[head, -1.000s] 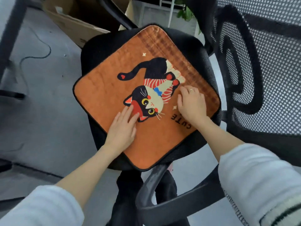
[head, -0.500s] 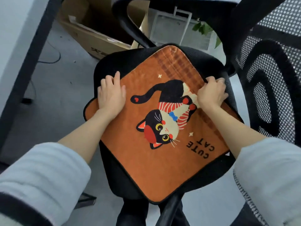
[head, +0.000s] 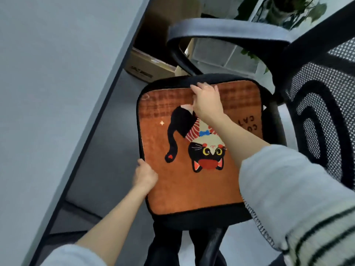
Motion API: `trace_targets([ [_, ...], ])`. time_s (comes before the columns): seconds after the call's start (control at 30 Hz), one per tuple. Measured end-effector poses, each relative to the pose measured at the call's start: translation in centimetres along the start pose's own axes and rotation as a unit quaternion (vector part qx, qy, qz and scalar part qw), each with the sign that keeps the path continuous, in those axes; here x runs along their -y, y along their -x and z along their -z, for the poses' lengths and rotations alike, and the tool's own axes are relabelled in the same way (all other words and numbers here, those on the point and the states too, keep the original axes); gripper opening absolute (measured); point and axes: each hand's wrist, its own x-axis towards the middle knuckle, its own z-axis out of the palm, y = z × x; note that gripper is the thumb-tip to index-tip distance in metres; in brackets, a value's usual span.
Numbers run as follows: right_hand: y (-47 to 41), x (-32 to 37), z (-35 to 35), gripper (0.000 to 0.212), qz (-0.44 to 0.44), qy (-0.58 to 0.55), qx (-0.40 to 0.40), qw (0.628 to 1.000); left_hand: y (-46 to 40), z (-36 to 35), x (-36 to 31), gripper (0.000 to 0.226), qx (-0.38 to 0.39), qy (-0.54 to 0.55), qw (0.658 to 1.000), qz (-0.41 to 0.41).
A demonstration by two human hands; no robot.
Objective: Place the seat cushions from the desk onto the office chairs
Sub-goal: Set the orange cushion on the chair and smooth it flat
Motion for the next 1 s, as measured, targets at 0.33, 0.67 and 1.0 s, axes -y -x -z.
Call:
trace_targets([
  [0.33, 9.9, -9.4, -2.4, 0.062, -0.370, -0.042, -0.005, 0.928, -6.6, 2.9, -7.6, 0.066, -0.157, -0.248, 0.907, -0.303],
  [0.67, 8.7, -12.4, -3.9, 0.048, -0.483, -0.054, -0.054, 0.872, -10.2, 3.0, -16.5, 0.048, -0.235, -0.258, 0.860, -0.372],
  [1.0, 4.5, -9.3, 0.8, 0.026, -0.322, -0.082, -0.102, 0.938, -7.0, 3.6, -5.6, 0.033, -0.205, -0.117, 0.954, -0.183],
])
